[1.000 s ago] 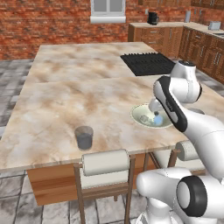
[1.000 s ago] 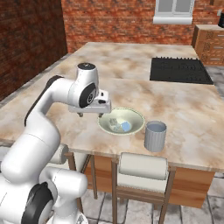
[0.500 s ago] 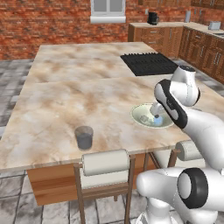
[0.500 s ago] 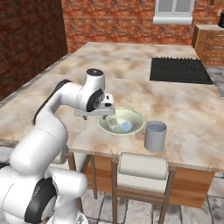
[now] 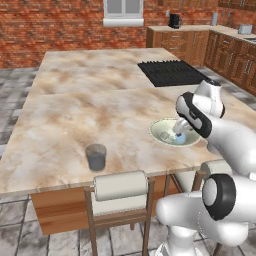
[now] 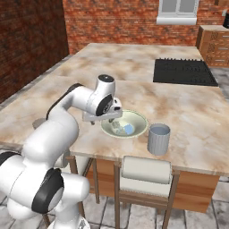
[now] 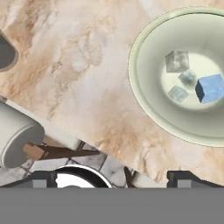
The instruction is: There are four ice cubes in the ice bowl. Place two ice cubes in each glass of water.
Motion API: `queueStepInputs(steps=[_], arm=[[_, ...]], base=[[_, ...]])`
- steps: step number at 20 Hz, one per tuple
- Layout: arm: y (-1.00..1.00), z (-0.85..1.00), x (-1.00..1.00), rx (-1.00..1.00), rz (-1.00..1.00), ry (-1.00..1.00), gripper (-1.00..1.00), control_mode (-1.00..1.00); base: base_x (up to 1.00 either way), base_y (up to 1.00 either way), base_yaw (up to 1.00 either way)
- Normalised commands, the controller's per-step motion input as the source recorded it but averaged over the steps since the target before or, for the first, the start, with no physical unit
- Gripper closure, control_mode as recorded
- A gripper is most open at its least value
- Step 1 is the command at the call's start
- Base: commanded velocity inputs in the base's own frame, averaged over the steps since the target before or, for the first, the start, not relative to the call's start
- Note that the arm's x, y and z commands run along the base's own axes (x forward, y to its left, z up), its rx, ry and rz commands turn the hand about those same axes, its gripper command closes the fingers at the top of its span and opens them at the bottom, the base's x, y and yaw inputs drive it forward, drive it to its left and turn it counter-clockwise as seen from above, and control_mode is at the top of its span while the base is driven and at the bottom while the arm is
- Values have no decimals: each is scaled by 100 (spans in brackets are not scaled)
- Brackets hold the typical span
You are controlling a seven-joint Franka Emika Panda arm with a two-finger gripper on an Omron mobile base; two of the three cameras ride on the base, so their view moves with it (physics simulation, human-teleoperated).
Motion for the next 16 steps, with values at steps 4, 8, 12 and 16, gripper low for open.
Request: queueStepInputs(steps=[4, 8, 12, 16], arm=[[0, -35, 49, 0, 14, 0, -100, -100], [-1, -25, 40, 0, 12, 1, -100, -100], [0, -19, 35, 0, 5, 5, -100, -100], [0, -17, 36, 0, 1, 3, -100, -100]], base=[[0, 0, 0], [0, 0, 0], [0, 0, 0], [0, 0, 0]])
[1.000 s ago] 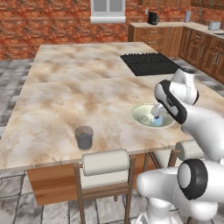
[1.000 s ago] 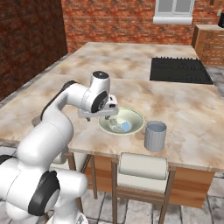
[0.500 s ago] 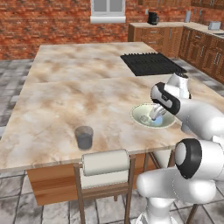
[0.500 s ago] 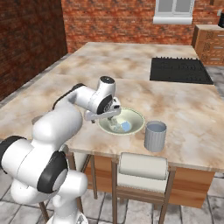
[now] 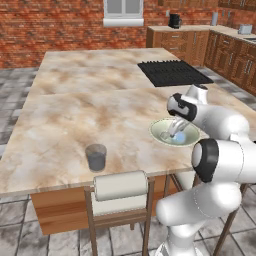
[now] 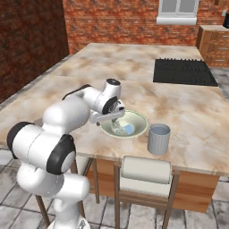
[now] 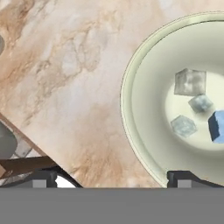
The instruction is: There are four ice cubes in the ice bowl. Place two ice cubes in each glass of water.
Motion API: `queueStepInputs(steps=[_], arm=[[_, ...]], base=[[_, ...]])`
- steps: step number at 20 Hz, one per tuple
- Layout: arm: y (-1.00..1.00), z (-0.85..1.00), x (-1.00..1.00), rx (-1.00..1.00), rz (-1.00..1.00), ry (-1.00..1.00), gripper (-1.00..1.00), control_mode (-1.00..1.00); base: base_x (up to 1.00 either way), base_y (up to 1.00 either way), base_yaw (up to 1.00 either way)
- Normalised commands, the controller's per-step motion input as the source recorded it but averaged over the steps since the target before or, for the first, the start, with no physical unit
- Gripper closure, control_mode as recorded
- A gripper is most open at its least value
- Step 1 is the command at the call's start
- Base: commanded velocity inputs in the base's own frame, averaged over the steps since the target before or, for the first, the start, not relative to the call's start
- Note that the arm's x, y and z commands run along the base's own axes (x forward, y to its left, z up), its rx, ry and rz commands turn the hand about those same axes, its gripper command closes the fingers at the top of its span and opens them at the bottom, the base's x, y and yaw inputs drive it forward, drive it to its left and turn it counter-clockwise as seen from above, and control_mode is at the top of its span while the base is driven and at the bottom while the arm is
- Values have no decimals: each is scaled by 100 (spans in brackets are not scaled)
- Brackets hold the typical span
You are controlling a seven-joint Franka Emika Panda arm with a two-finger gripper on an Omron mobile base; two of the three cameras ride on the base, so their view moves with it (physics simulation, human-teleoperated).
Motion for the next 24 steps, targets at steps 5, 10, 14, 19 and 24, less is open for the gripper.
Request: queueStepInputs(steps=[5, 10, 14, 19, 24], arm=[[-8, -14, 31, 0, 0, 0, -100, -100], [-7, -17, 27, 0, 0, 1, -100, -100], [-1, -27, 27, 0, 0, 6, -100, -100], [-2, -26, 26, 0, 0, 5, -100, -100], [-7, -23, 31, 0, 0, 2, -100, -100]], base=[[0, 0, 0], [0, 0, 0], [0, 0, 0], [0, 0, 0], [0, 0, 0]])
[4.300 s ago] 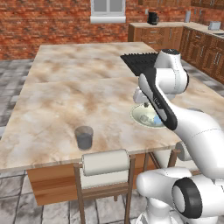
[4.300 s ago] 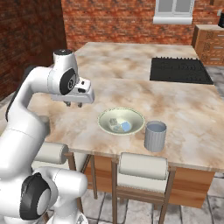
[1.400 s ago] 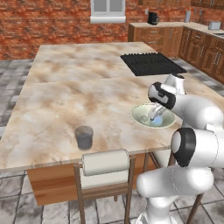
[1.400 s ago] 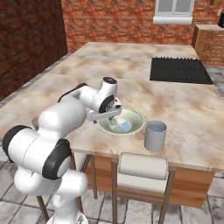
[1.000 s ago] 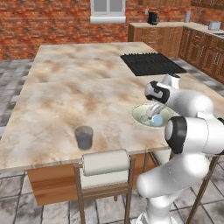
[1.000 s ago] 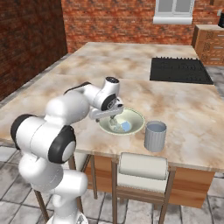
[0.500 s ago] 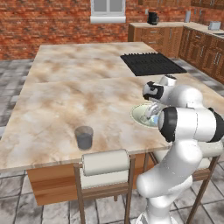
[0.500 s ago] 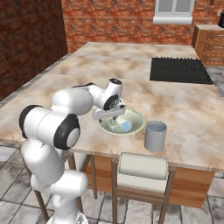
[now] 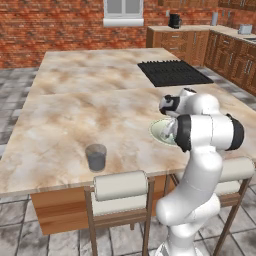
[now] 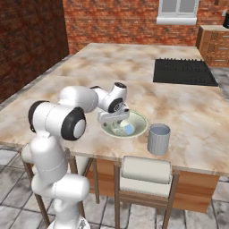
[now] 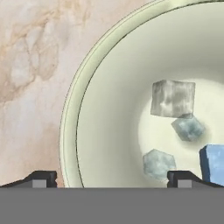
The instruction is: There are four ice cubes in the ice bowl. Place two ice cubes in each glass of water.
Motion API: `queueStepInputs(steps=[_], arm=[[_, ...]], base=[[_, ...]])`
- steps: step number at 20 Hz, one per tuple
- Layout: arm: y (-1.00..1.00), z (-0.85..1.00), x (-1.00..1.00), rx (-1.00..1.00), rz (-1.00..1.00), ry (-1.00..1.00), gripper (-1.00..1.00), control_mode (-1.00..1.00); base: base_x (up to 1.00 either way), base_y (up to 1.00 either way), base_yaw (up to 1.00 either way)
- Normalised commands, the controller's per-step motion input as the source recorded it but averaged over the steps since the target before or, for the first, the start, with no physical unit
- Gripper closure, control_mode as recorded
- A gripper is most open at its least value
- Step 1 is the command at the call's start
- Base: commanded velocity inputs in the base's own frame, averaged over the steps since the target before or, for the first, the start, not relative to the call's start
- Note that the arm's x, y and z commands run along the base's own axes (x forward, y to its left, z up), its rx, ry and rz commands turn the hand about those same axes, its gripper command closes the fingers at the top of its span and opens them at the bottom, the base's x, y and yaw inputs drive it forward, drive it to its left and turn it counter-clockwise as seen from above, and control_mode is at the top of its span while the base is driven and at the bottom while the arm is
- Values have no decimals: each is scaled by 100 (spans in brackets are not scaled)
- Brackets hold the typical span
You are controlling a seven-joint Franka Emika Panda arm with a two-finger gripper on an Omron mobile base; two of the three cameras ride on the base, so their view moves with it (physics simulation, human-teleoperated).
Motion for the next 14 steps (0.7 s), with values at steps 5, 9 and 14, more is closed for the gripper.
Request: queueStepInputs(steps=[5, 9, 14], arm=[[-6, -22, 34, 0, 0, 2, -100, -100], [-3, -23, 35, 0, 0, 4, -100, -100], [0, -20, 34, 0, 0, 7, -100, -100]], base=[[0, 0, 0], [0, 0, 0], [0, 0, 0]])
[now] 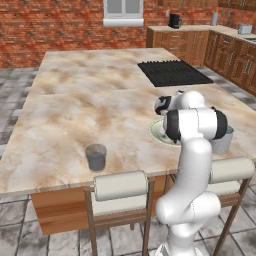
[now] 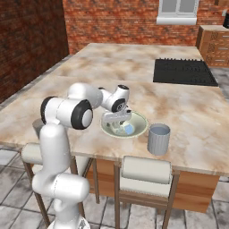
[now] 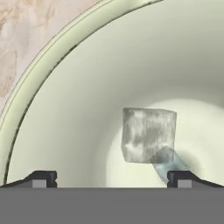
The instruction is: There are four ice cubes in the ice bowl. Place two ice cubes in each glass of water.
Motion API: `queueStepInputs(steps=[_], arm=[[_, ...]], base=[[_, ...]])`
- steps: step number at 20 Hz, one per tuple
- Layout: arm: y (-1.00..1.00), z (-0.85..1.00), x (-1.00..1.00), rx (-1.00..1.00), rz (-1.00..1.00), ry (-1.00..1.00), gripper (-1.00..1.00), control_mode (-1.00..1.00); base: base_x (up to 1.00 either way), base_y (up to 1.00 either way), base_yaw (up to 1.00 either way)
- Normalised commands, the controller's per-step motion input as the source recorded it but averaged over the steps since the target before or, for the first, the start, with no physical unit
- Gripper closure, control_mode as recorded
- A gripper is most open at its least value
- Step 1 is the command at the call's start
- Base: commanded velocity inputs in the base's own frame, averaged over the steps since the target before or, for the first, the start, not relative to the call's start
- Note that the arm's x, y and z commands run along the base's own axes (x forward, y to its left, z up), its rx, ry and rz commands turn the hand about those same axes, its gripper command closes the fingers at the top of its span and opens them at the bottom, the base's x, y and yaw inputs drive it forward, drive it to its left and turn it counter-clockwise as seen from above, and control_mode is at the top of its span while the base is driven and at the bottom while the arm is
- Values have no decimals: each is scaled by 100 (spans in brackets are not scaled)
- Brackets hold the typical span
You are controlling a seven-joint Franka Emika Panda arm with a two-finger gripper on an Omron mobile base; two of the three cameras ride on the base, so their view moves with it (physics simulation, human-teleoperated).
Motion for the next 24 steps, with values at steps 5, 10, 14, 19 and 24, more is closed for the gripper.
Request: queueStepInputs(steps=[5, 10, 14, 19, 24], arm=[[-1, -18, 34, 0, 0, 5, -100, -100], [-4, -19, 34, 0, 0, 4, -100, -100], [-4, -26, 32, 0, 0, 4, -100, -100], [0, -31, 21, 0, 0, 6, -100, -100], [0, -43, 3, 0, 0, 6, 100, -100]], base=[[0, 0, 0], [0, 0, 0], [0, 0, 0], [0, 0, 0], [0, 0, 0]])
